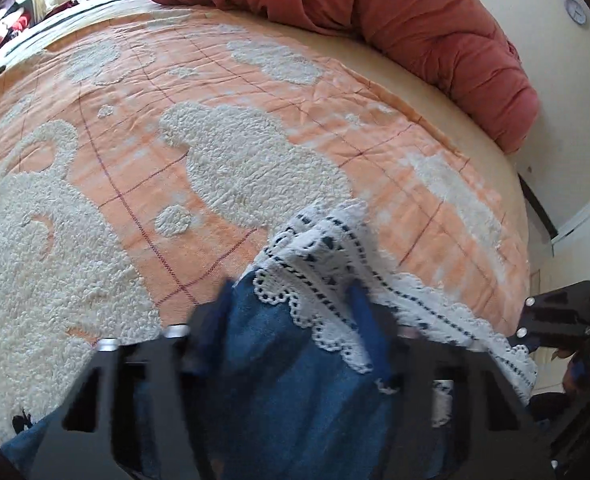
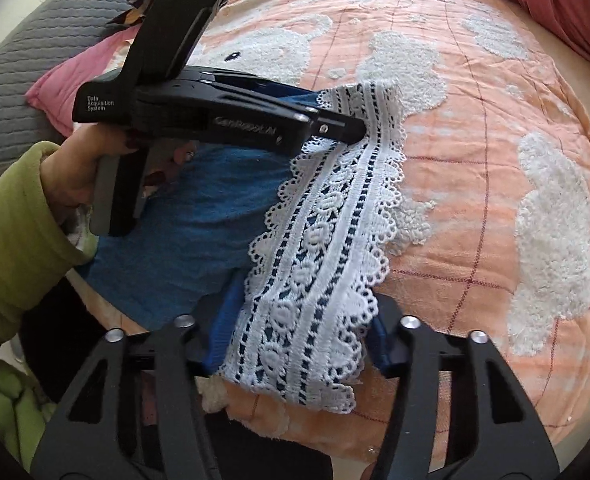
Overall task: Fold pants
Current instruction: 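Grasp the lace hem with the right gripper while the left gripper grasps the denim beside it, then lift the lace hem end and fold it over onto the waistband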
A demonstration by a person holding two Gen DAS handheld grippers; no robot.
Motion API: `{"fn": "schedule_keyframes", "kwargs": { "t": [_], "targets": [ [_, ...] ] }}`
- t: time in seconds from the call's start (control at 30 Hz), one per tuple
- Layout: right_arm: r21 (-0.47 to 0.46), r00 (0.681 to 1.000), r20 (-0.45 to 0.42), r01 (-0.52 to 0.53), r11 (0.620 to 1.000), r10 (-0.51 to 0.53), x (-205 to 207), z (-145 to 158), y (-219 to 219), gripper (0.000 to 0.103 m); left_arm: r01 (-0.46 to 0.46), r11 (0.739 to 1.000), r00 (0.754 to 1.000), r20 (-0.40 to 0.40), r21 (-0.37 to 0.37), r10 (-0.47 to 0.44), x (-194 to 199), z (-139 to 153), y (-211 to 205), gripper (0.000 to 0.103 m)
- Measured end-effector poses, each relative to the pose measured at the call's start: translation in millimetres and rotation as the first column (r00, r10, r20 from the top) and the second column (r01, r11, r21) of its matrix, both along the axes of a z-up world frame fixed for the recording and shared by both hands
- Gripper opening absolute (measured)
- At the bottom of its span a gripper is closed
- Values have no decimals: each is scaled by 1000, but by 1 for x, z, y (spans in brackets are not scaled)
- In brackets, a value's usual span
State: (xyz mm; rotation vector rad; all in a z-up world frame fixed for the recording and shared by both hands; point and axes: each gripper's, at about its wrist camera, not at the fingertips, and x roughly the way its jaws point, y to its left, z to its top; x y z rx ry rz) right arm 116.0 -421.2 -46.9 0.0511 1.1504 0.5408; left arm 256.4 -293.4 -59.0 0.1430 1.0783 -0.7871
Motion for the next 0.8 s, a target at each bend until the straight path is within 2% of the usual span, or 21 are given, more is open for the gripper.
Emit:
{"fn": "schedule_keyframes", "kwargs": {
  "t": [0.07,0.13,0.23,0.47,0.7,0.8],
  "targets": [
    [0,1000,15,-15,1000,15,-1,3,3,32,-4,1000,1000,6,9,4,-1,2,2,36],
    [-3,999,28,-31,1000,31,-4,6,7,22,-14,1000,1000,18,5,14,-3,7,7,25],
    [2,997,59,-45,999,45,-7,15,13,17,-39,998,999,-2,-57,39,-1,14,22,18],
    [54,988,142,-72,996,64,-16,50,32,17,-97,977,995,-1,-192,98,-8,48,68,15],
    [79,957,248,-175,981,150,-21,87,88,17,-181,934,982,-3,-309,189,-22,73,137,15],
    [55,936,279,-236,970,212,-23,95,121,17,-227,915,972,-14,-332,236,-30,76,171,16]
  ]
}}
